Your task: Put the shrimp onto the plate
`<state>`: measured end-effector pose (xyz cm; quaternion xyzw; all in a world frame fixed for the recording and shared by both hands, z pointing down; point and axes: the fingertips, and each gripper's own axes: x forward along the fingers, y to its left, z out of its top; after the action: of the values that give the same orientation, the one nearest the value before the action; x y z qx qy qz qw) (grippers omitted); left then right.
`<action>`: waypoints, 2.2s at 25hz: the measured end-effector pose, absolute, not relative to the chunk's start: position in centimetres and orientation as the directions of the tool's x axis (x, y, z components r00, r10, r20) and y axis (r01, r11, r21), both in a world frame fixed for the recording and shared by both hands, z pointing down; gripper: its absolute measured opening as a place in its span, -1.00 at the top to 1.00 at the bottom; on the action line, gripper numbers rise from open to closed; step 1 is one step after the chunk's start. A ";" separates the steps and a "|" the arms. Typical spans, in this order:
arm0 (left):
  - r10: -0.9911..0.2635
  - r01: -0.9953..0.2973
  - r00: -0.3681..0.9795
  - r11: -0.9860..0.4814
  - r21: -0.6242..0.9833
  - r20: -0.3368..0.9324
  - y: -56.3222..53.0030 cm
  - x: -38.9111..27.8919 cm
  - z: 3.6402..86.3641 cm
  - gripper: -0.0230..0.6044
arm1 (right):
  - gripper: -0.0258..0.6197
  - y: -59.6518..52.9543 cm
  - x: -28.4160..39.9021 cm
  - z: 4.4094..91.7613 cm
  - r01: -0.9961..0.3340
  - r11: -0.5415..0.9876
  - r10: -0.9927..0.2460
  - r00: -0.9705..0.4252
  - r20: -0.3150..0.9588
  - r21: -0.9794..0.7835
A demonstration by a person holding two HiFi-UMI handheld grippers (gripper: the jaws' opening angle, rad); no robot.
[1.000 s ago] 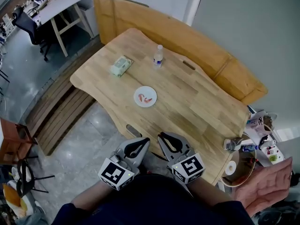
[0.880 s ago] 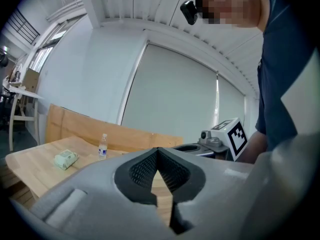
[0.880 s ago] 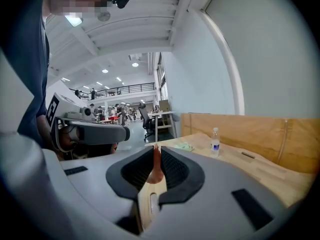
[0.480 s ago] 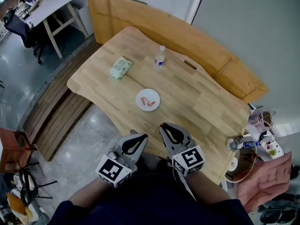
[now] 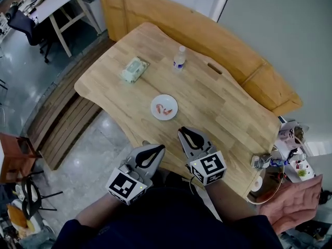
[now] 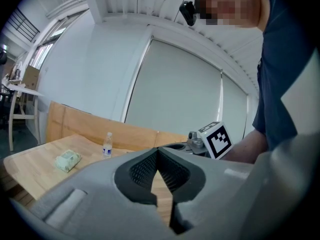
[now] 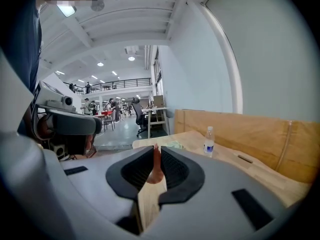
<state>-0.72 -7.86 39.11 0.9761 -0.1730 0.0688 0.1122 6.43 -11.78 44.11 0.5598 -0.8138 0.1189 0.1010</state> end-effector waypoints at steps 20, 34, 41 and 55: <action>-0.452 -0.484 0.872 -0.853 0.195 0.187 -10.7 -0.1 38.7 0.91 | 0.76 -18.6 8.7 51.0 -0.906 0.400 -0.814 -0.421 0.399 -0.140; -0.477 -0.508 0.859 -0.836 0.205 0.185 -12.1 -0.1 39.2 0.92 | 0.76 -23.8 8.6 57.4 -0.901 0.415 -0.747 -0.416 0.519 -0.124; -0.486 -0.521 0.852 -0.826 0.217 0.197 -12.8 -0.5 39.8 0.92 | 0.76 -26.5 9.4 61.2 -0.910 0.394 -0.705 -0.392 0.591 -0.134; -0.493 -0.532 0.844 -0.818 0.219 0.212 -14.0 -0.9 40.8 0.91 | 0.76 -30.1 9.8 67.6 -0.919 0.368 -0.630 -0.356 0.691 -0.138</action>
<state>-0.87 -13.97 40.83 0.9505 -0.2696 0.0730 0.1360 9.83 -30.07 67.58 0.4964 -0.7801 0.2633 0.2751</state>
